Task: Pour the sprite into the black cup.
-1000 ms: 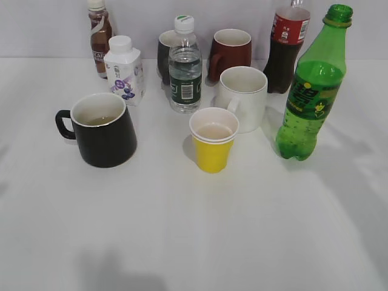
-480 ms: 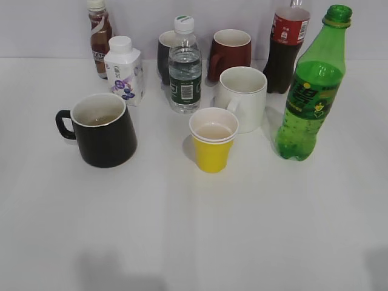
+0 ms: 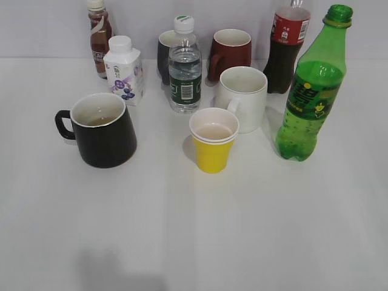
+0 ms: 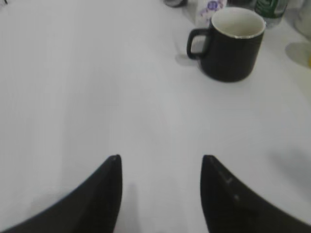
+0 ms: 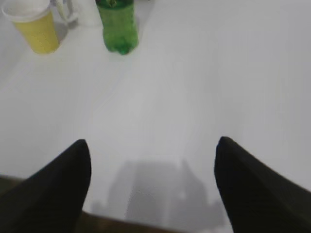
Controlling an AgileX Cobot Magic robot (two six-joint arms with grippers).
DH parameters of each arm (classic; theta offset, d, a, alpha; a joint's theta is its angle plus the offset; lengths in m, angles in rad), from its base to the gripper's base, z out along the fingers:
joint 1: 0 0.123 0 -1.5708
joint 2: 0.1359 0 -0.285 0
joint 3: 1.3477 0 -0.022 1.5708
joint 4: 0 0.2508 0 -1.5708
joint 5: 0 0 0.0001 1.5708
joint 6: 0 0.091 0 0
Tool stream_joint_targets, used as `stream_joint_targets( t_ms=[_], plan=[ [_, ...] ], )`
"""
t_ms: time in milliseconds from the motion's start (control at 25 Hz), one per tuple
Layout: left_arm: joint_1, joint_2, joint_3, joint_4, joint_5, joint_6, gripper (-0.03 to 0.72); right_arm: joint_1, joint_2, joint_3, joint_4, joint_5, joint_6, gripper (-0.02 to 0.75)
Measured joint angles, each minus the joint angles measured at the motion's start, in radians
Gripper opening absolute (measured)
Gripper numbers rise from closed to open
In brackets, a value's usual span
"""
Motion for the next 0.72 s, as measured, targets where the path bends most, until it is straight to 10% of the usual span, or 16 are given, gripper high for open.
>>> stream_joint_targets(
  t_ms=[720],
  plan=[
    [0.010, -0.001, 0.034, 0.010, -0.080, 0.003, 0.353, -0.002, -0.003, 0.056, -0.004, -0.174, 0.000, 0.518]
  ],
)
